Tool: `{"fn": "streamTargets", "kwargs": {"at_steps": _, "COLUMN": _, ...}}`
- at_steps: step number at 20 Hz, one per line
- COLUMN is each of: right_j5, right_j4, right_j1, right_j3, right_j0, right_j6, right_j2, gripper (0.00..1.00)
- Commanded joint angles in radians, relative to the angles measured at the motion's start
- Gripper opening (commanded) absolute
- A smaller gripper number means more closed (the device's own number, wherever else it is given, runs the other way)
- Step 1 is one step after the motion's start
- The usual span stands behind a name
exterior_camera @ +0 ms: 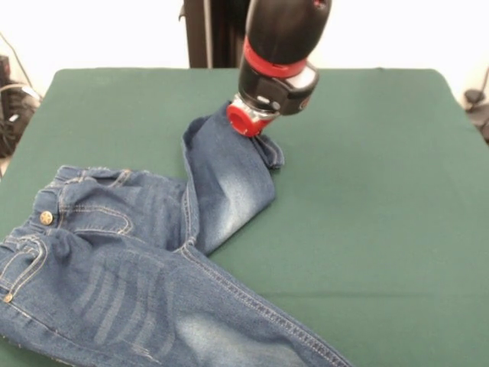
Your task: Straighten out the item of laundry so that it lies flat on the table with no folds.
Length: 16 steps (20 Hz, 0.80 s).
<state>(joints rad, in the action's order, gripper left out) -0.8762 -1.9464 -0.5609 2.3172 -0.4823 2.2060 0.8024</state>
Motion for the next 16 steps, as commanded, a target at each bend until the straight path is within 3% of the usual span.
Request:
{"fn": "streamTargets", "kwargs": {"at_steps": 1, "right_j5": -0.169, "right_j4": -0.143, "right_j1": 0.049, "right_j3": -0.132, "right_j0": 0.063, "right_j6": -0.214, "right_j2": 0.016, "gripper": 0.0}}
{"fn": "streamTargets", "kwargs": {"at_steps": 2, "right_j5": -0.372, "right_j4": -0.219, "right_j1": 0.032, "right_j3": -0.179, "right_j0": 0.127, "right_j6": -0.341, "right_j2": 0.002, "gripper": 0.0}}
{"fn": "streamTargets", "kwargs": {"at_steps": 10, "right_j5": -0.258, "right_j4": -0.09, "right_j1": 0.14, "right_j3": -0.171, "right_j0": 0.104, "right_j6": -0.213, "right_j2": -0.027, "gripper": 0.0}}
{"fn": "streamTargets", "kwargs": {"at_steps": 16, "right_j5": -0.276, "right_j4": -0.198, "right_j1": 0.088, "right_j3": -0.155, "right_j0": 0.114, "right_j6": -0.151, "right_j2": 0.047, "gripper": 0.0}}
